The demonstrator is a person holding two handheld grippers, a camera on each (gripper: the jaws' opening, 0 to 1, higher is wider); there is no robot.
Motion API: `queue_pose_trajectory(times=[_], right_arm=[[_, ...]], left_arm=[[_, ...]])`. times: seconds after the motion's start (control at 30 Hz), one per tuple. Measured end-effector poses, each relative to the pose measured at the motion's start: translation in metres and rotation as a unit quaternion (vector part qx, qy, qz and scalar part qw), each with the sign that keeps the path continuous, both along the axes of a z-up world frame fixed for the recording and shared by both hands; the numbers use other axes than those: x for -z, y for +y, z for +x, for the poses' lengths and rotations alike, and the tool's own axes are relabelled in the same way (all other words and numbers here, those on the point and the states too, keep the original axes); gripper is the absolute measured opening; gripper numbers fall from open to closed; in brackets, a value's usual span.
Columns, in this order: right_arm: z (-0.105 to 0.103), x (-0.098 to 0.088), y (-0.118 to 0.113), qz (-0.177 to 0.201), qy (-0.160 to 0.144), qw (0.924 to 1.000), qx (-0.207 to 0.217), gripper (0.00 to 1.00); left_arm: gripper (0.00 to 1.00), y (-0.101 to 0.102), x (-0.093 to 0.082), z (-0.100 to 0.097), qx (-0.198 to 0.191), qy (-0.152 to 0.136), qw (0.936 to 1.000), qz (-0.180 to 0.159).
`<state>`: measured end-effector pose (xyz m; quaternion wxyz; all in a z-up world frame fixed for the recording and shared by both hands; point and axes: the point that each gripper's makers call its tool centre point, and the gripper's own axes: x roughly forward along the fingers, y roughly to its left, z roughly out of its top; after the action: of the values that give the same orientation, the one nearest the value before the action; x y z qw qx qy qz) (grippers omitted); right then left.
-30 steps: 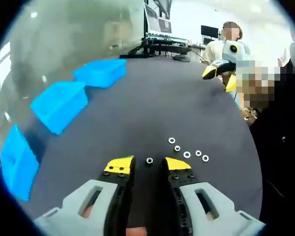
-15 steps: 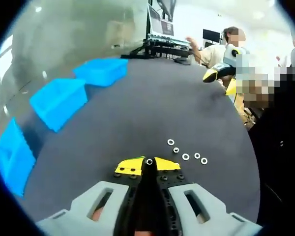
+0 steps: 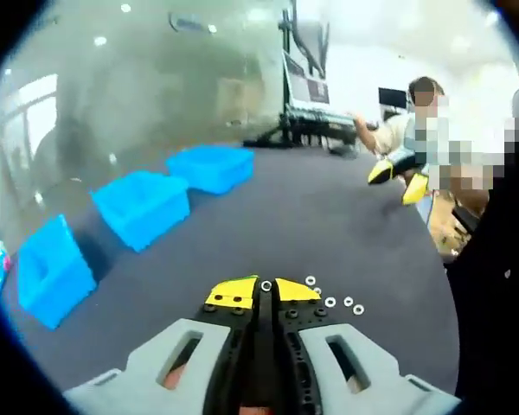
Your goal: Sort the screws, nuts, and washers into the corresponding bins
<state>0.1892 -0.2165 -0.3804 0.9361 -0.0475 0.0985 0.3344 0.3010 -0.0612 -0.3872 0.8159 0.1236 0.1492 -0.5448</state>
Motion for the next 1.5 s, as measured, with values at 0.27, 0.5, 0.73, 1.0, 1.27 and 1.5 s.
queue_pose_trajectory(times=[0.27, 0.5, 0.73, 1.0, 1.27, 1.5], right_arm=[[0.002, -0.01, 0.001, 0.009, -0.014, 0.9998, 0.008, 0.32], [0.003, -0.014, 0.006, 0.012, -0.019, 0.9998, 0.004, 0.32], [0.005, -0.015, 0.007, 0.013, -0.019, 0.9997, 0.0, 0.32], [0.008, -0.017, 0.007, 0.014, -0.022, 0.9997, 0.001, 0.32], [0.008, -0.017, 0.004, 0.016, -0.022, 0.9996, 0.009, 0.32], [0.005, -0.015, 0.001, 0.018, -0.02, 0.9995, 0.015, 0.32]], left_arm=[[0.02, 0.022, -0.025, -0.023, -0.044, -0.039, 0.9965, -0.06], [0.02, 0.044, -0.039, -0.017, -0.094, -0.06, 0.989, -0.097], [0.02, 0.07, -0.051, 0.005, -0.153, -0.092, 0.9784, -0.104], [0.02, 0.107, -0.054, 0.05, -0.23, -0.115, 0.9617, -0.095], [0.02, 0.125, -0.068, 0.097, -0.277, -0.136, 0.9472, -0.089], [0.02, 0.122, -0.077, 0.148, -0.3, -0.132, 0.9412, -0.083]])
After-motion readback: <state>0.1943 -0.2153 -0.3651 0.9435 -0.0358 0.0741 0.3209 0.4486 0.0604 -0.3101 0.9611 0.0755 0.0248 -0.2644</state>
